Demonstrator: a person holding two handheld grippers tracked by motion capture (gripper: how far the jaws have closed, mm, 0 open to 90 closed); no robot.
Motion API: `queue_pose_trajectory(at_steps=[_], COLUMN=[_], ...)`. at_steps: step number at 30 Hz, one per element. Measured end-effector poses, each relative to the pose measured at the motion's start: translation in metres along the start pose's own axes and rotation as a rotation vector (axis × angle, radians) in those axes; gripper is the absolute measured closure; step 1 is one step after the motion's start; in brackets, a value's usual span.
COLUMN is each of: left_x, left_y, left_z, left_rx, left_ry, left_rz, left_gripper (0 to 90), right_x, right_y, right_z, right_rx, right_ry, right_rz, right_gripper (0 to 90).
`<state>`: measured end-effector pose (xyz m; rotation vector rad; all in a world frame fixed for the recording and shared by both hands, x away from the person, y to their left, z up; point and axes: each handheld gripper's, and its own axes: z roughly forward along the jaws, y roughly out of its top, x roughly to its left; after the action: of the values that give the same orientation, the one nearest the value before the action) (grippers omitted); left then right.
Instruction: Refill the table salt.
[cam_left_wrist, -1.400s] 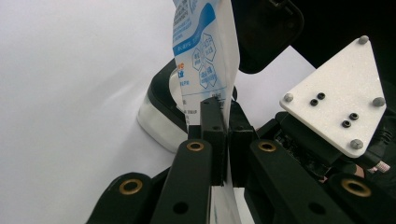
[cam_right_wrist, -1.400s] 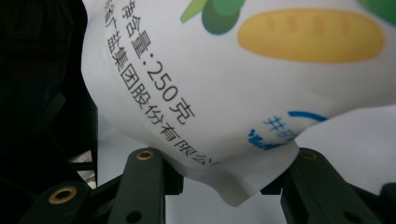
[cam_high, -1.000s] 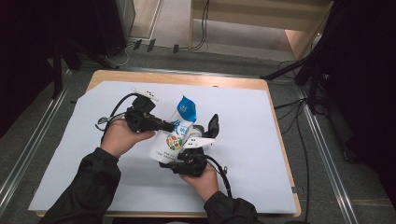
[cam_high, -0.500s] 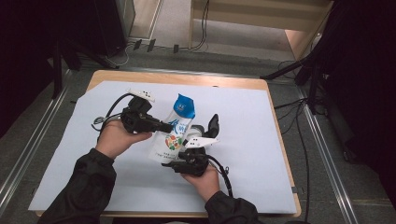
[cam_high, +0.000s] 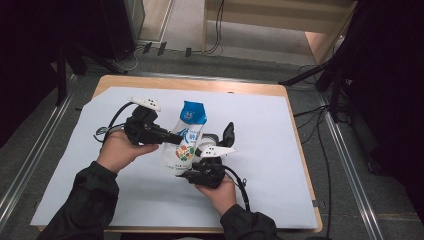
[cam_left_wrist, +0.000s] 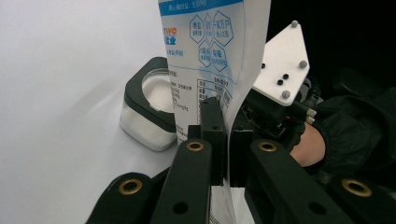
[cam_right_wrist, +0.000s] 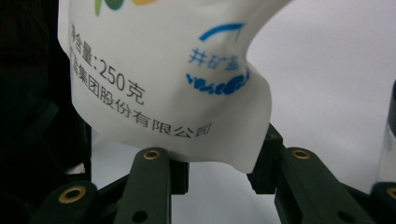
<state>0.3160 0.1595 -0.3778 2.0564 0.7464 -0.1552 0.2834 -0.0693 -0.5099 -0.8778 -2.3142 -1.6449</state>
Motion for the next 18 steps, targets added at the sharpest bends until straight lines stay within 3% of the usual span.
queue_pose_trajectory(at_steps=[15, 18], left_x=[-0.006, -0.006], left_y=[-0.008, -0.009], left_z=[-0.011, -0.013], left_rx=[-0.003, -0.024], left_ry=[-0.014, 0.004], left_rz=[0.053, 0.050], left_gripper=[89.8, 90.0], right_x=[-0.003, -0.005], right_y=[0.002, 0.003], right_z=[-0.005, -0.006], right_rx=[-0.018, -0.025], right_ry=[-0.003, -0.001], right_rz=[0.032, 0.039], right_gripper=[68.1, 68.1])
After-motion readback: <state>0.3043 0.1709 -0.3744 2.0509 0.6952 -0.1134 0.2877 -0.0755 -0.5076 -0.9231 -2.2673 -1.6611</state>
